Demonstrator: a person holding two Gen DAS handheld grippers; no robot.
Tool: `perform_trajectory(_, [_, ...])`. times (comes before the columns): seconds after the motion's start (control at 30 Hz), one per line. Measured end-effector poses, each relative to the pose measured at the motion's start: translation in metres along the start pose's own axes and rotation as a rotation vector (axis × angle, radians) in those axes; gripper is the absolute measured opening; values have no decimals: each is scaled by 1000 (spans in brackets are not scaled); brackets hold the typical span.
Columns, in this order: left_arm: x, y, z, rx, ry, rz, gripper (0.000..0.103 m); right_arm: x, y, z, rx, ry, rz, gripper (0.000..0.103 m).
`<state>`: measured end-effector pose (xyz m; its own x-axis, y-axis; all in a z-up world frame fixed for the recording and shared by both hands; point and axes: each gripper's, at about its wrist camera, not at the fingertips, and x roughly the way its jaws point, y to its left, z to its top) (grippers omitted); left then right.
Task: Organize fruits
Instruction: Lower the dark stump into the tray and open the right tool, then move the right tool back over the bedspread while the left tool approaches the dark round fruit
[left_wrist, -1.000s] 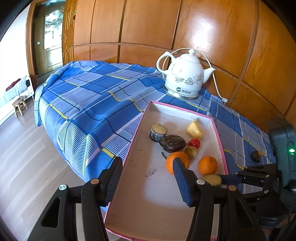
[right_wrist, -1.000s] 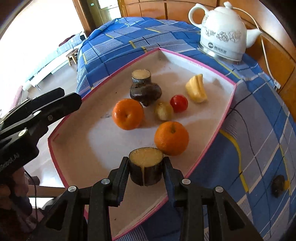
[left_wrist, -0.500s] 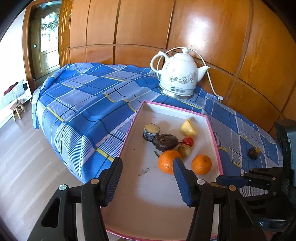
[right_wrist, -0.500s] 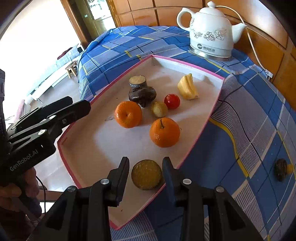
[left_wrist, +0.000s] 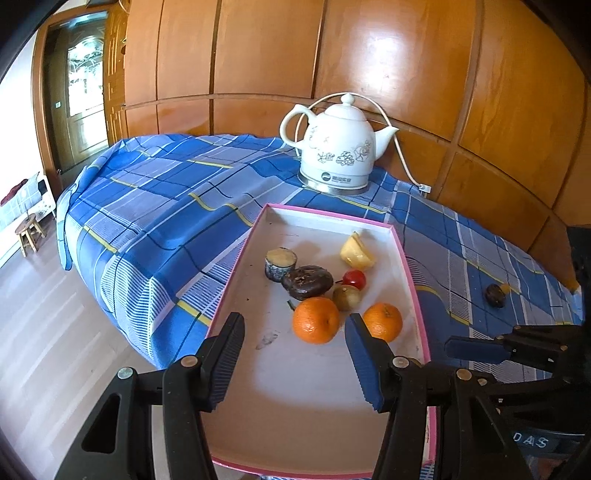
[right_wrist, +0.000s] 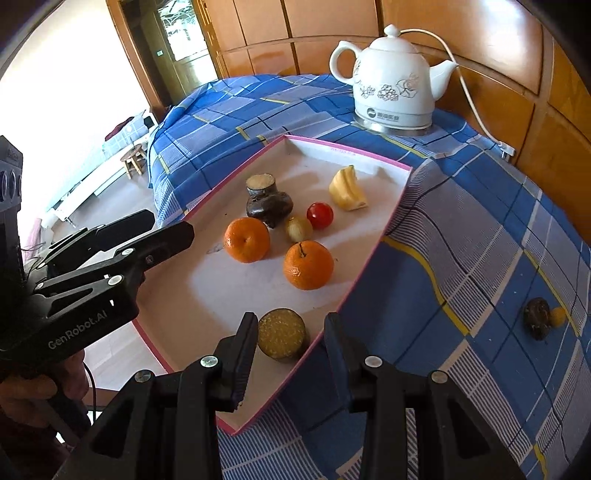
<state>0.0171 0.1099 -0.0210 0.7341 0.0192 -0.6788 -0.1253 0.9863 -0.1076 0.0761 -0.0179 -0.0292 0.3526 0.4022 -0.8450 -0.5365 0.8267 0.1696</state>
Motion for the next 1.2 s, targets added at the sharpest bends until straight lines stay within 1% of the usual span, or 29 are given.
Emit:
perform_trajectory(0.3, [-3, -12, 0, 44, -4, -12, 57, -14, -10, -5, 14, -22, -22, 37])
perform_trajectory(0.7, [-4, -35, -1, 112, -1, -41, 57, -36, -47, -8, 63, -49, -77, 37])
perform_trajectory(0.9, [-3, -47, 1, 148, 3, -57, 57, -50, -74, -12, 85, -57, -130, 37])
perform_trajectory(1.2, [1, -70, 2, 214, 17, -95, 57, -82, -129, -25, 151, -69, -246, 37])
